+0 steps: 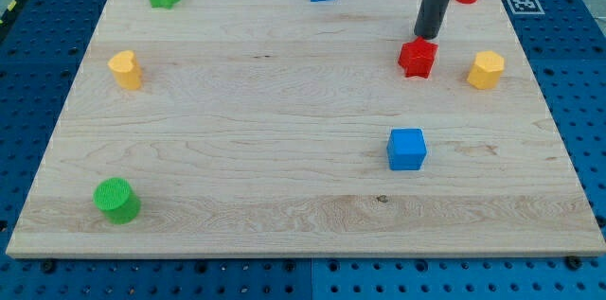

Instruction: Place the red star to the bottom center of the board

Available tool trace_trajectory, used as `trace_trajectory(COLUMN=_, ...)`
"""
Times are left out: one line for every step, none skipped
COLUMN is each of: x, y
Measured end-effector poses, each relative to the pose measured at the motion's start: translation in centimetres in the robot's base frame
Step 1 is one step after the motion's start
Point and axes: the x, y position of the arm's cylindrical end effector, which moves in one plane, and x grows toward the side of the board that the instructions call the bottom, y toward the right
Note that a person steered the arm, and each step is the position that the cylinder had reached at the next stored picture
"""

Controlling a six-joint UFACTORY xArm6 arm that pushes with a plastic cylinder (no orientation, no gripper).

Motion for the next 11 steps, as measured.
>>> trace_trajectory(x=1.8, y=-0.2)
trace_trajectory(x=3.0, y=-0.8)
trace_trajectory(x=4.2, y=-1.1)
trace_trajectory(x=6.5, y=-1.1)
trace_trajectory(x=8.4, y=-1.2)
trace_trajectory(x=9.8, y=-2.5)
trace_trajectory(x=10.4, y=-4.5)
trace_trajectory(x=10.7, y=-6.4)
trace_trajectory(x=10.7, y=-6.5)
trace_trajectory(x=10.7, y=-6.7)
trace_trajectory(x=10.7, y=-7.9)
